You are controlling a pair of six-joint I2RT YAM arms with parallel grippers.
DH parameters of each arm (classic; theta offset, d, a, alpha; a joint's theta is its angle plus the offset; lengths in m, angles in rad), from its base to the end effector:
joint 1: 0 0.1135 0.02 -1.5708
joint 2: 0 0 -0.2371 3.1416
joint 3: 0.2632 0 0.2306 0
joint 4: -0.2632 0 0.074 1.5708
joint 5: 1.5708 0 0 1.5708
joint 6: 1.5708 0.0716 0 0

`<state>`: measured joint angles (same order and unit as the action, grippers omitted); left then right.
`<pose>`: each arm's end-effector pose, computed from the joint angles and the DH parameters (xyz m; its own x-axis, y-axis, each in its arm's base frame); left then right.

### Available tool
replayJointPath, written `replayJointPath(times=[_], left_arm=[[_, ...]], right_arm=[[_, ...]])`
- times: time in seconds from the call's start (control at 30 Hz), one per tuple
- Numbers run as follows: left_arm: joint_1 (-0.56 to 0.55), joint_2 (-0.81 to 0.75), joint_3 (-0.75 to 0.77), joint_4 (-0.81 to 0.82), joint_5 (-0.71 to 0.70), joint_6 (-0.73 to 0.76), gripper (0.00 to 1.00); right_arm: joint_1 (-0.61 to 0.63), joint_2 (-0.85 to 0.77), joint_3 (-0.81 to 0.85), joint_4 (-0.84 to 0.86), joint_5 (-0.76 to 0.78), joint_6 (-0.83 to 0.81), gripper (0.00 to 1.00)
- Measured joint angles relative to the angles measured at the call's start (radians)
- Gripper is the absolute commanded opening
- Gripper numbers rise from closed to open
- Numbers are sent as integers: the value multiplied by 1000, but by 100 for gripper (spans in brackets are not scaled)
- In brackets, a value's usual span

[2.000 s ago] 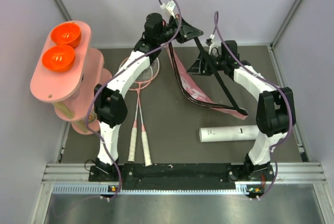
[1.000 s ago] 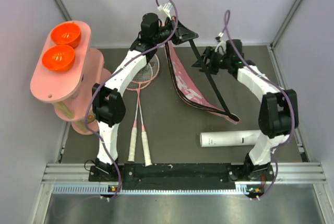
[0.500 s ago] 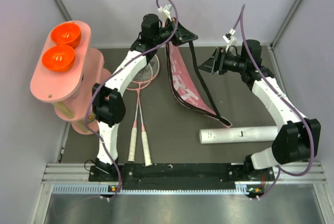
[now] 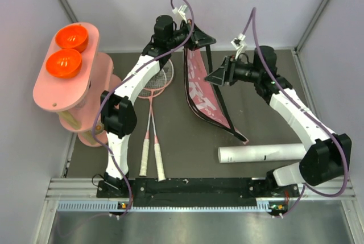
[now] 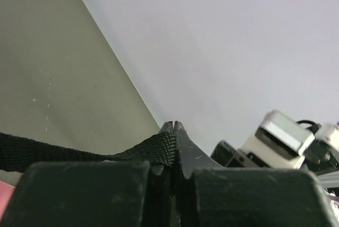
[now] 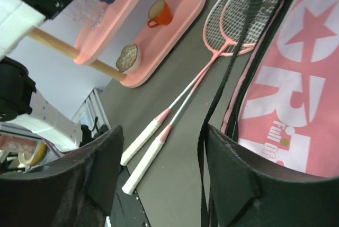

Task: Pack up the badminton gear

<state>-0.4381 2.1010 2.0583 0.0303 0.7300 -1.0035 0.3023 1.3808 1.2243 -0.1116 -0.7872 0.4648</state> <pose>0.4255 -0.2521 0.3669 -0.7819 -0.3277 -0.5303 0.4849 0.2150 -0.8477 0.2948 0.1451 0.3379 -0.6126 0.1404 -0.7779 -0.6574 0.4559 0.6000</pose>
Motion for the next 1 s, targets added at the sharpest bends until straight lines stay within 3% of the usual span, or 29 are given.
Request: replayJointPath(times=[0.03, 0.43, 0.57, 0.7, 0.8, 0.93, 1.0], left_arm=[[0, 0, 0, 0, 2, -2, 0], [0, -15, 0, 0, 11, -19, 0], [0, -21, 0, 1, 11, -22, 0], [0, -26, 0, 0, 10, -23, 12], [0, -34, -2, -1, 11, -20, 27], [0, -70, -27, -24, 10, 3, 59], [0, -102, -52, -54, -2, 27, 65]], right_arm=[[24, 4, 1, 5, 11, 1, 49], [69, 54, 37, 24, 114, 75, 4], [69, 61, 43, 45, 117, 108, 0], [69, 66, 43, 83, 116, 165, 0], [69, 66, 37, 154, 114, 232, 0], [69, 66, -1, 285, 118, 330, 0], [69, 67, -19, 334, 121, 372, 0]])
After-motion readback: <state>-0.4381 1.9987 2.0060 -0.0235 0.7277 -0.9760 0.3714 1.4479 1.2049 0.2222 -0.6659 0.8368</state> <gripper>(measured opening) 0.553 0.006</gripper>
